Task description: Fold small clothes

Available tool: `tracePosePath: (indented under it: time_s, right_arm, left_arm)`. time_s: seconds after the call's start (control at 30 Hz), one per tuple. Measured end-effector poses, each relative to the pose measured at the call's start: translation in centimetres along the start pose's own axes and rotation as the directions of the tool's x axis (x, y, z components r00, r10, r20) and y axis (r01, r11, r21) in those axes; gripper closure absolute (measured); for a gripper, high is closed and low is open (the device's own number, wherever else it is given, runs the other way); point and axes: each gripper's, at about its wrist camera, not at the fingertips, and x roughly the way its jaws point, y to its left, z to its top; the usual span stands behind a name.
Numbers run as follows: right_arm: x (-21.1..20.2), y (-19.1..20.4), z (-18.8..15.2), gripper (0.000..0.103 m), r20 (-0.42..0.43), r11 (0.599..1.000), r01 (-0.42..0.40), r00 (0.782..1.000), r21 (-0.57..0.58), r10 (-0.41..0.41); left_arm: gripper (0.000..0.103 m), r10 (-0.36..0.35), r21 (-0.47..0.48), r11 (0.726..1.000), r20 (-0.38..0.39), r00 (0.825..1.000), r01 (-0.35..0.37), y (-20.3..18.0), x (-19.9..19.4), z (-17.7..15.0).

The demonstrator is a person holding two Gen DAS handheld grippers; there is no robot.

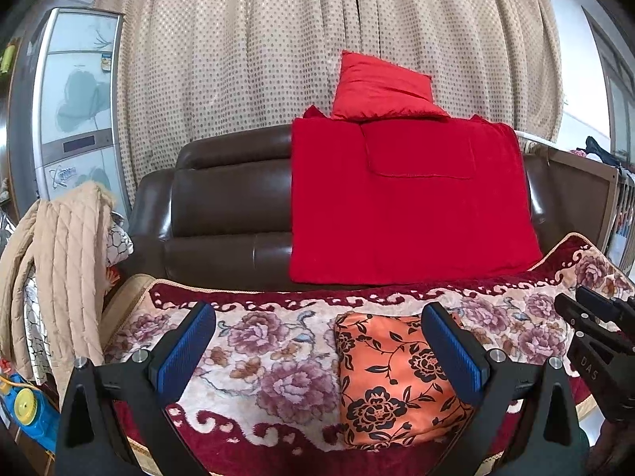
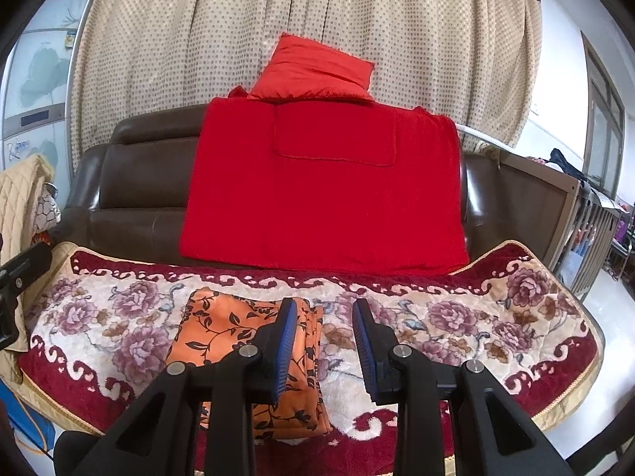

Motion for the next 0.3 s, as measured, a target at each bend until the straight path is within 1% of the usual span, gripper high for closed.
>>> tracePosePath:
  time_s: [0.3]
  right_arm:
    - [3.0,0.3,-0.1,0.07,-0.038,1.0,-0.004,0.999,-0.007,0.004]
  left_arm:
    - [0.0,-0.021,0.001,1.0,-0.021,1.0,0.021,-0.5,3.1,0.1]
